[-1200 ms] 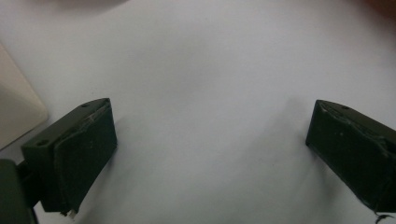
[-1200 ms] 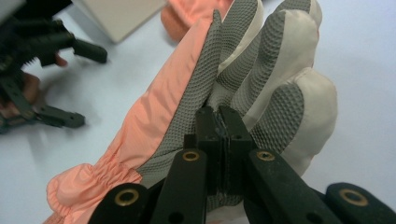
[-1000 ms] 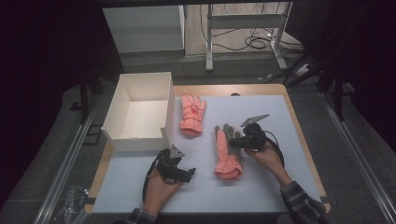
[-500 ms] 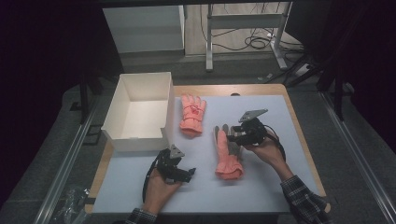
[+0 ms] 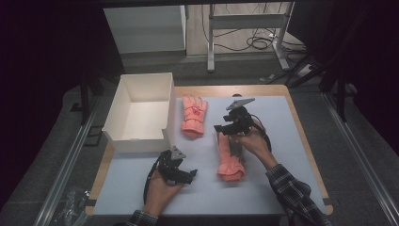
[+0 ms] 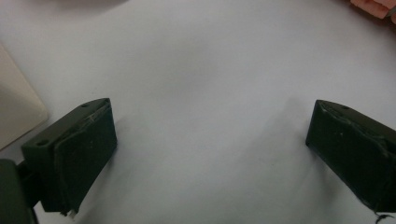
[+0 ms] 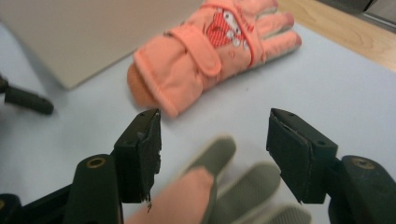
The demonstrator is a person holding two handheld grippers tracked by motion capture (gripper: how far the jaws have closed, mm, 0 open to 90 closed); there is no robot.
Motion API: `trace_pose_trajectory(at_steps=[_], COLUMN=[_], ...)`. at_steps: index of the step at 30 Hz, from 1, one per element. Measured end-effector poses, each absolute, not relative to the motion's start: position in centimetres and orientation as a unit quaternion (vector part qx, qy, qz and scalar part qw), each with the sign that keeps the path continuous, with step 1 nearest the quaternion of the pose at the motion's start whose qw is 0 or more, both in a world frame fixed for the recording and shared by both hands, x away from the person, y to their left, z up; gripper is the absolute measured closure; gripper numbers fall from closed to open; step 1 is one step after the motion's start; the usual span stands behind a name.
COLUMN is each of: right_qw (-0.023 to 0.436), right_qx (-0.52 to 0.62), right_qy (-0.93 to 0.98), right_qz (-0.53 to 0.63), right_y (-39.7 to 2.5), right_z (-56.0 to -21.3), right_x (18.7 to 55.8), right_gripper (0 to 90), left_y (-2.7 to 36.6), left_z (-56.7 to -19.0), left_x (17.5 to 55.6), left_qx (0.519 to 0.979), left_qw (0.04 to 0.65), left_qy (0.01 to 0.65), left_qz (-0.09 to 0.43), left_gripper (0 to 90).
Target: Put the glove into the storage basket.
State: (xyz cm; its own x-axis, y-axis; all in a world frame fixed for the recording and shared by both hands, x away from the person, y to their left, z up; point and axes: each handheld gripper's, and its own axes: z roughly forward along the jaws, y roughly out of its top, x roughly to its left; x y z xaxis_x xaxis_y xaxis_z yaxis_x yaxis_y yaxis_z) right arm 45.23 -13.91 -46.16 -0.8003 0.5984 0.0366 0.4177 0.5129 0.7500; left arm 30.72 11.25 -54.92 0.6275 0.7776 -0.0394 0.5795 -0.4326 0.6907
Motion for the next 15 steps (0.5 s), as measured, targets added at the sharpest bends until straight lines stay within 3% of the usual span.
trace_pose_trajectory(at_steps=[15], right_qw=[0.115], right_qx=[0.299], right_qy=[0.863], right_qz=[0.392], right_y=[-7.9], right_z=[-45.9], right_x=[49.4], right_gripper=[38.6], left_y=[11.2], left_z=[-54.9], left_x=[30.7], left_qx=[0.834], left_qw=[0.344], left_qy=[0.407], left_qz=[0.143], left_gripper=[1.8])
